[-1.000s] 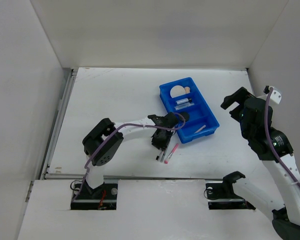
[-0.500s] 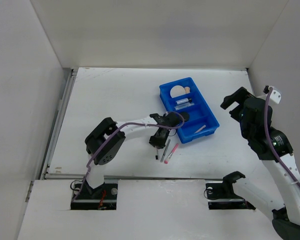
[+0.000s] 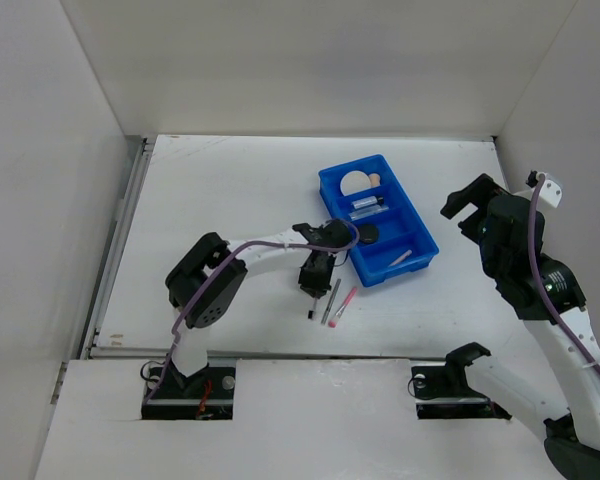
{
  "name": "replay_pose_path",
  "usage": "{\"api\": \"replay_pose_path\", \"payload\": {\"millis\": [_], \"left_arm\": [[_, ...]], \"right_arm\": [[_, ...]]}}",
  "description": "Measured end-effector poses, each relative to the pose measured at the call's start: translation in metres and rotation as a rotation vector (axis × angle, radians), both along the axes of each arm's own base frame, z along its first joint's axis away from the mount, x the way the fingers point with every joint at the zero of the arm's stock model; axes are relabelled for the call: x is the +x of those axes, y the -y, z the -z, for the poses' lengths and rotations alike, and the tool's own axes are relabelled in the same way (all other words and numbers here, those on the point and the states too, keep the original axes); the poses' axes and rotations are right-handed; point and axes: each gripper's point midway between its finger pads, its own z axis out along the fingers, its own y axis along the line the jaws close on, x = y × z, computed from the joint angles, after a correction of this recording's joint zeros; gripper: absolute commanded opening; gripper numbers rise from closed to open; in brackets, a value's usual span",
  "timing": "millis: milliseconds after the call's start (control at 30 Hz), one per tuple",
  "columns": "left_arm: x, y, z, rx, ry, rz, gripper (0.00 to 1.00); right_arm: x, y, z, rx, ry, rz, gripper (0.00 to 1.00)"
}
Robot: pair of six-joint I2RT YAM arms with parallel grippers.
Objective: Organize the makeup
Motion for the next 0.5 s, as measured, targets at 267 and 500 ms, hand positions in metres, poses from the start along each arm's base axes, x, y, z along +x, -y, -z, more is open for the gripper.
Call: {"api": "replay_pose_path", "payload": {"millis": [267,500], "left_arm": [[0.002,-0.004,0.0,-0.053,-0.039,-0.024,0.0],[0.015,-0.032,-0.007,0.084,0.035,0.058,0.0]], "right_arm": [[0.0,0.0,0.0,0.0,0.0,0.0,1.0],[0.0,0.0,0.0,0.0,0.0,0.001,1.0]]}}
